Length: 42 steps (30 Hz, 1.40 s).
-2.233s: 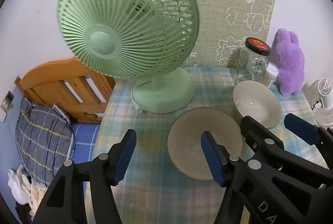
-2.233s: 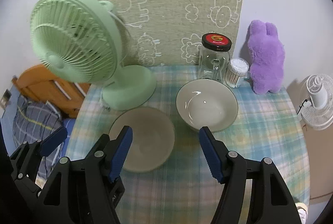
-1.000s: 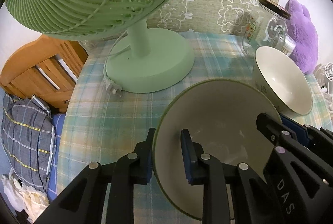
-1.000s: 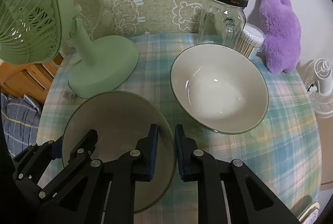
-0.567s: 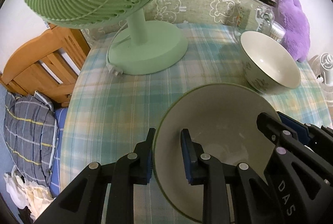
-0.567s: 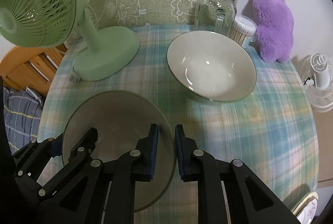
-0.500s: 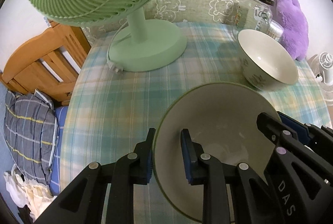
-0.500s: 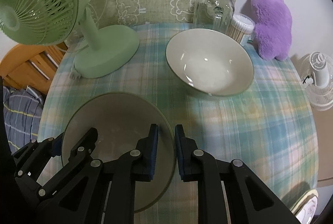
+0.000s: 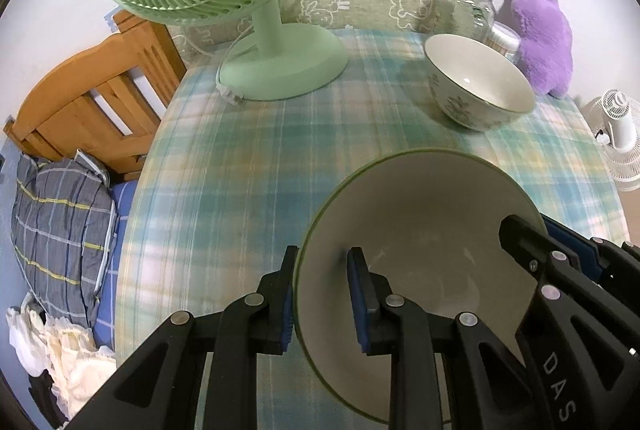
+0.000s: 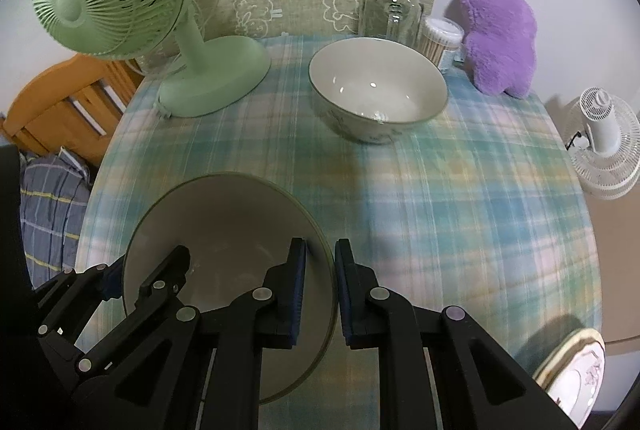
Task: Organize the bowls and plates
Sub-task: 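Lift the second plain bowl with both grippers and carry it away, then carry the plain bowl with both grippers toward the red-rimmed plate stack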
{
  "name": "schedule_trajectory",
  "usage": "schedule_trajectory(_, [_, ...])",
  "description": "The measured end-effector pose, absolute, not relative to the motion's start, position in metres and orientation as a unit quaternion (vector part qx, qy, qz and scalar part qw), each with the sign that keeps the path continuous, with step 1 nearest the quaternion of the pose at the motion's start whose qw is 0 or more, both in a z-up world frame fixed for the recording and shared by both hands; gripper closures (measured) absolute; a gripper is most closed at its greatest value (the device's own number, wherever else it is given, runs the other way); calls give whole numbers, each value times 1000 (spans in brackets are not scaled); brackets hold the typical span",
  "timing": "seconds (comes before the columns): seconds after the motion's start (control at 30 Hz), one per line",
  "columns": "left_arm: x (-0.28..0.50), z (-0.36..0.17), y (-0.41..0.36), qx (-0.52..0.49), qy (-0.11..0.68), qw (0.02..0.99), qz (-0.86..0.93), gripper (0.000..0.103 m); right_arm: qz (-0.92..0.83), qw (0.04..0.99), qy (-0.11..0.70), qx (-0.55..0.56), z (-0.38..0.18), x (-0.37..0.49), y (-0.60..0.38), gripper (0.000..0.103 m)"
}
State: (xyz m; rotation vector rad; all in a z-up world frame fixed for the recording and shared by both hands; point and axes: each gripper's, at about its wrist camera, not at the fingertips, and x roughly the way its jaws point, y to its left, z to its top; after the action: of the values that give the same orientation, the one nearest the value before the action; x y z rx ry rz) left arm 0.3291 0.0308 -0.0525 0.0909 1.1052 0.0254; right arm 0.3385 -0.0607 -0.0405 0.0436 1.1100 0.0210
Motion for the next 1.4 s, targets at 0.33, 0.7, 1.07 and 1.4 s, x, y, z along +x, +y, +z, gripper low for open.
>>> schedule_trajectory(0.33, [286, -38, 6, 44, 527, 849, 6, 81, 7, 847, 532, 18, -26, 296, -83, 84])
schedule_trajectory(0.7, [243, -6, -19, 39, 515, 856, 15, 81, 8, 852, 522, 23, 5, 252, -109, 84])
schedule_trajectory(1.07, [202, 12, -40, 34, 510, 859, 21, 81, 14, 855, 518, 25, 27, 209, -131, 84])
schedule_trajectory(1.4, [177, 5, -49, 29, 520, 854, 24, 81, 18, 851, 524, 22, 24, 185, -142, 84])
